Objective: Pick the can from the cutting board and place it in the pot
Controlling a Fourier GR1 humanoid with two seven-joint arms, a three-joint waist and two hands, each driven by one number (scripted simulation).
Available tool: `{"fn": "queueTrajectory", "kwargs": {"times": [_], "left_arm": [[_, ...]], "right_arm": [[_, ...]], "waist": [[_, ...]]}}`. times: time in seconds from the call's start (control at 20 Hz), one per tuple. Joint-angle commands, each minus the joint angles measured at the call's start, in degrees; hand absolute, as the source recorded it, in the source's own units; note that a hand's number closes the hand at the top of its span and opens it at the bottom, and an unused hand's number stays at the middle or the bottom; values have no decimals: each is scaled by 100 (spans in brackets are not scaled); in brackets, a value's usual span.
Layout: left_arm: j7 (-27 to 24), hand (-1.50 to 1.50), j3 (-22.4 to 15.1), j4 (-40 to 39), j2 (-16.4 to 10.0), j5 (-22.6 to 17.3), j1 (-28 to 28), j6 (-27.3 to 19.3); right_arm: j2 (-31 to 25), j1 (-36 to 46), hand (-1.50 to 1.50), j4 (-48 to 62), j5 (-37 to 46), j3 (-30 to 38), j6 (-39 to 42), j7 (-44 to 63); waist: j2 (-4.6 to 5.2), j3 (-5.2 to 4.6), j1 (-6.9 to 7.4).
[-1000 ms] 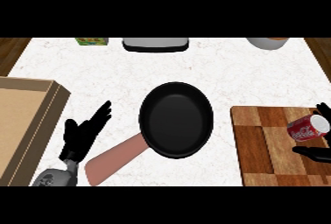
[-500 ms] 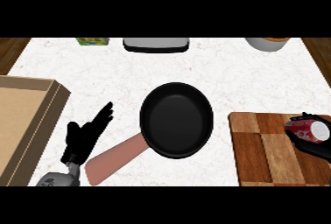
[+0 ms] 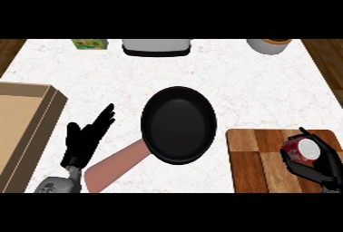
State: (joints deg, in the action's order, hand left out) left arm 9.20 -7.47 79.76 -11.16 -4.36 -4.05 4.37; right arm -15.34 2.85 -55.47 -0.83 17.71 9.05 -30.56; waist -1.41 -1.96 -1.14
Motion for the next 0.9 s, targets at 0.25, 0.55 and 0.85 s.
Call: {"fn": "queueTrajectory", "kwargs": {"times": [0.25,0.55,0.85], "left_arm": [[49,0,191,106,-95,-75,119,-57],[-19,0,23,19,76,-6,85,-44],[-103,0,4,-14,75,72,135,-34]], "right_arm": [[1380,-2179,150,-1677,621,-577,-1200,-774],[1511,-3166,150,-3216,1064,-1584,-2273,-491],[1528,-4890,150,-5246,1993,-2773,-3354,-1]], "waist": [[42,160,-287],[98,161,-231],[132,171,-89]]}}
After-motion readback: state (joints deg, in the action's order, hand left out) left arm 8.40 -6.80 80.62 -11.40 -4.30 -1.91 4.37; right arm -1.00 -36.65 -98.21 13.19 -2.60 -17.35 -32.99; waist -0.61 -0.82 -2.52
